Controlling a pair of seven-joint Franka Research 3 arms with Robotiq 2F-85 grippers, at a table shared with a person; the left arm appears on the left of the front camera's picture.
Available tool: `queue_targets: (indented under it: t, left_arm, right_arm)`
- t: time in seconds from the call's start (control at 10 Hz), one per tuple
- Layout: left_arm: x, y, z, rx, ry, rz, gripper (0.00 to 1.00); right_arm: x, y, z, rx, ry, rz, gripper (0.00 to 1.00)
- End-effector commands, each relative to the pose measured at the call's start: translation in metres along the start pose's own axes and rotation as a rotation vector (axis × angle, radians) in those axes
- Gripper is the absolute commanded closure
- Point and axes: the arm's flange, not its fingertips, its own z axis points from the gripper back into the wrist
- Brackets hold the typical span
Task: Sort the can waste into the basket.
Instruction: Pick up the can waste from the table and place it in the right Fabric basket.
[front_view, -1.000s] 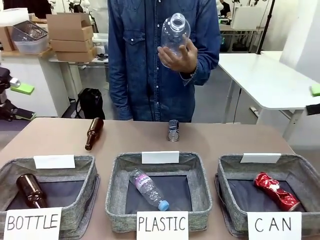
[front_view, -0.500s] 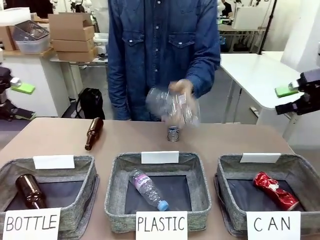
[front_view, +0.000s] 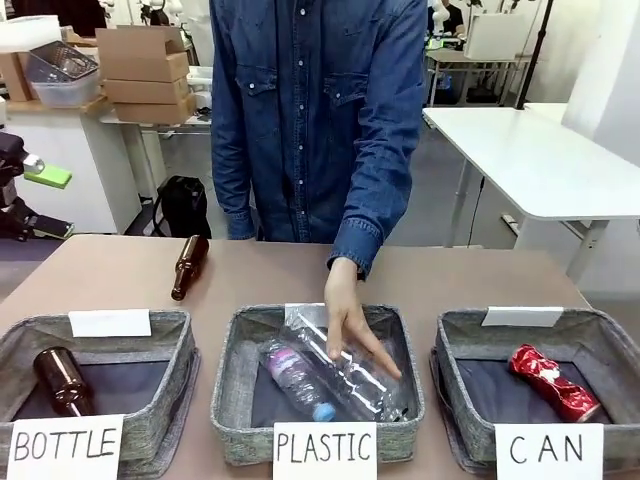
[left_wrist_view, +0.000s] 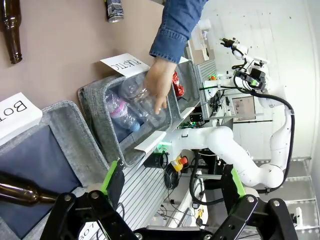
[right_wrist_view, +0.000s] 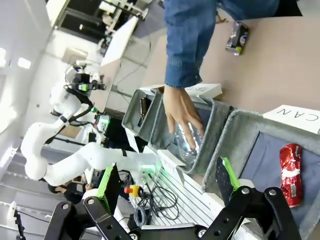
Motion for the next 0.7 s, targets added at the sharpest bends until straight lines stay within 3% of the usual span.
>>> queue_targets:
  t: [0.0,0.1,0.3,0.6]
  left_arm:
    - [-0.001,0.0,0.002,-0.005,0.006,-0.022,0.0]
    - [-0.001,0.0,0.002,-0.005,0.006,-0.022,0.0]
    - [-0.001,0.0,0.002,-0.005,0.006,-0.022,0.0]
    - [-0.001,0.0,0.002,-0.005,0.006,-0.022,0.0]
  right_arm:
    - [-0.003,0.003,-0.027,-0.027,-0.035,-0.038,0.0]
    - [0.017,0.011,-0.052,-0.055,-0.077,-0.028,0.0]
    - [0.054,0.019,-0.108,0.02,0.001,0.014,0.0]
    - [0.02,0.003,-0.056,0.032,-0.044,-0.041,0.0]
